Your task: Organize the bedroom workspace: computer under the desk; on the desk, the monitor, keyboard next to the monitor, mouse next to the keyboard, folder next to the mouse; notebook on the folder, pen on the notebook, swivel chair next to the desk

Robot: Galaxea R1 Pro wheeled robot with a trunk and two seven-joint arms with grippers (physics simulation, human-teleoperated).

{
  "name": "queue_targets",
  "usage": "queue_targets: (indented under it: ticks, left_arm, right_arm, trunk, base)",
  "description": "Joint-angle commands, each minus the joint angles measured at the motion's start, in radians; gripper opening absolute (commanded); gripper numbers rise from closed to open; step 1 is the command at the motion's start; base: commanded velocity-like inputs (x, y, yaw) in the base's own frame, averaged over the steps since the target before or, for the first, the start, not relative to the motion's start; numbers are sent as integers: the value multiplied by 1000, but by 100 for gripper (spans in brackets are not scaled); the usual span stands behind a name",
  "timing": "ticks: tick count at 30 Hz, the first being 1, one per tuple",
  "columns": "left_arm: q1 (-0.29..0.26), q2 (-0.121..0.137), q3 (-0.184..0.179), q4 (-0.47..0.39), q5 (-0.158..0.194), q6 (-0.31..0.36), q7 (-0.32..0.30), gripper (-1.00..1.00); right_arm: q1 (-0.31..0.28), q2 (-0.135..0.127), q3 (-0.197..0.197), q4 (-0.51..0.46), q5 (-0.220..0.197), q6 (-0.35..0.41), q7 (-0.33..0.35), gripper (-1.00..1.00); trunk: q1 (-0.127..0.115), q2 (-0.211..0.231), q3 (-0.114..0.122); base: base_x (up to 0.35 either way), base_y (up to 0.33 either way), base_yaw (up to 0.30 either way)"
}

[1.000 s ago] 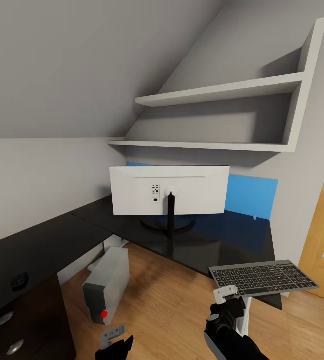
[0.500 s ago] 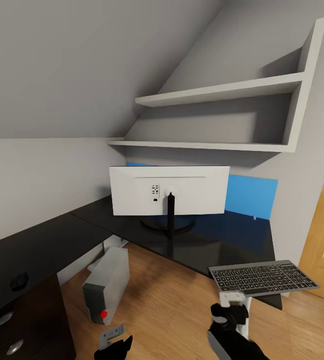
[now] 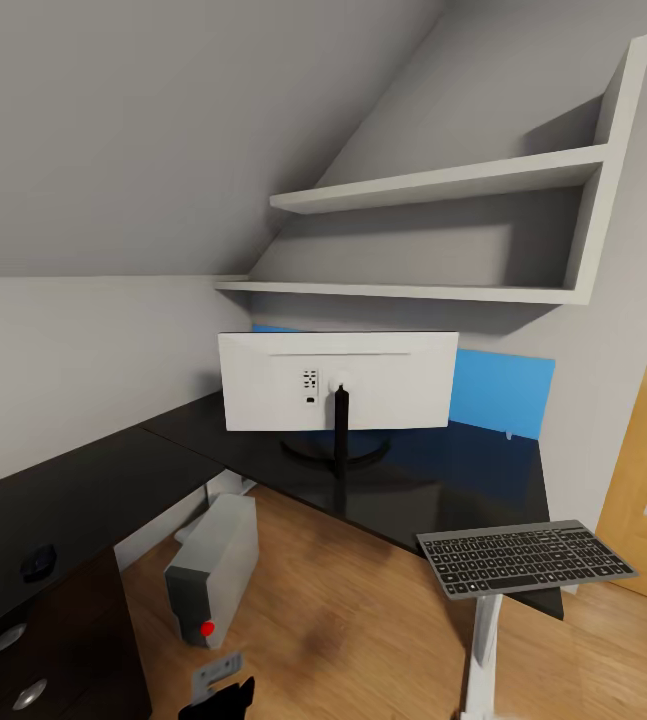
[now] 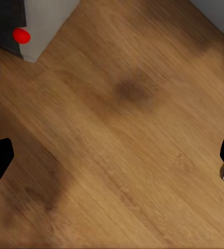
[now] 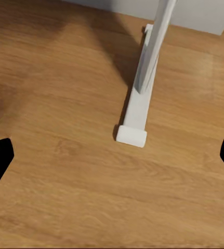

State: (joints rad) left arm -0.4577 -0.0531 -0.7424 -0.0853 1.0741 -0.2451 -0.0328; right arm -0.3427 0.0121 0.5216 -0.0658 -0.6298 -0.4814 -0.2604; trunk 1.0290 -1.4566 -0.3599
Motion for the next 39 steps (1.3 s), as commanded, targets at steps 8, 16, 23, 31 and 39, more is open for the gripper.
queue_targets:
  ticks: [8,16,23,31,39]
  left_arm:
    - [16,3,-4,63,14,-9,12,100]
    - [62,-9,-6,64,13,-9,14,100]
    - [79,6,-9,63,12,-6,14,100]
    - [80,9,-9,62,11,-4,13,100]
    - [80,9,-9,63,10,-3,14,100]
  right_arm:
    - [9,17,2,77,-60,-34,99,100]
    - [23,36,22,77,-63,-31,94,100]
    - [23,41,37,75,-63,-44,88,100]
    - [24,43,40,75,-50,-47,89,100]
    - [24,44,39,71,-47,-46,89,100]
  trunk:
    - [0,-1,-1]
    - [-15,27,11]
    - [-42,76,33]
    - [-73,132,58]
    - [-103,188,82]
  base:
    - [0,0,0]
    - [0,0,0]
    - [0,0,0]
    - [0,0,0]
    - [0,0,0]
